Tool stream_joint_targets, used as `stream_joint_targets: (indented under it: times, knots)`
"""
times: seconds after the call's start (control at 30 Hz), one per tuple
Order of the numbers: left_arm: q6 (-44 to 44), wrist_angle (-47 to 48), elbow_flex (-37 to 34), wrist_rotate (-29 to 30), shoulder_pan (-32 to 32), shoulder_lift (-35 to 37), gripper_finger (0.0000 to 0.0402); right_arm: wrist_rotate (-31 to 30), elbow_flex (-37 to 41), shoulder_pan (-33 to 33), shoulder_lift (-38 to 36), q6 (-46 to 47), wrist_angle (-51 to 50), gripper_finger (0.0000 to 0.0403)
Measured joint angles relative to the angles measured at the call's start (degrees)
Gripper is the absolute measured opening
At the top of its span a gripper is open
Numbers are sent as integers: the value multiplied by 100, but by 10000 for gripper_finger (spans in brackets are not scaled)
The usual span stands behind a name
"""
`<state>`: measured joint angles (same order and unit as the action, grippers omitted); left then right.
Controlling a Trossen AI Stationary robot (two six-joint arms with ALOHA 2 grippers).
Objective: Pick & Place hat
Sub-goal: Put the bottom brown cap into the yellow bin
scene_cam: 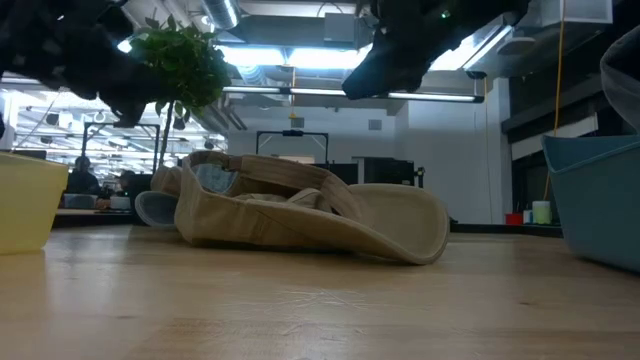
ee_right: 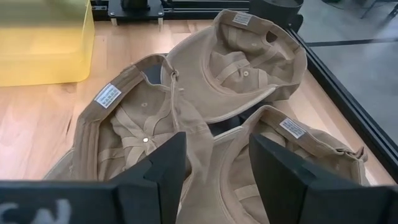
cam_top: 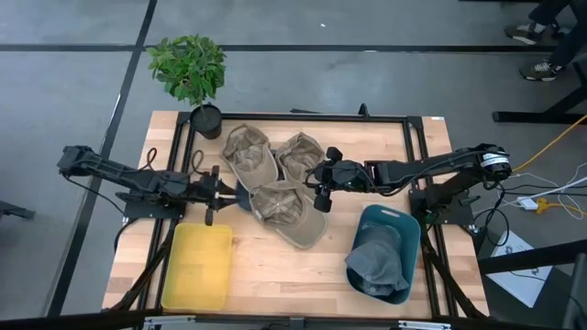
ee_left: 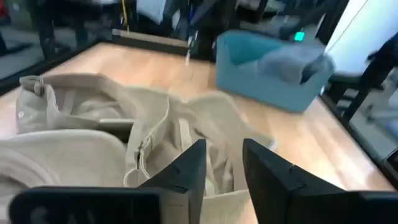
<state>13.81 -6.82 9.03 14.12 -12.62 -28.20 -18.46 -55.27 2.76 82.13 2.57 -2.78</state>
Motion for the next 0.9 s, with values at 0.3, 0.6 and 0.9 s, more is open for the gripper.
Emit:
stream_joint_targets:
  times: [0.3, 0.6, 0.9]
  knots:
    - [92, 1385, 1420, 788, 5, -1828, 180, 0, 0, 2, 0, 50, -5, 175]
    - [625, 2054, 2233, 978, 447, -3156, 223, 1, 0, 2, 0, 143, -5, 175]
    - [877, 2340, 2390, 804, 942, -4044, 220, 1, 0, 2, 0, 144, -7, 175]
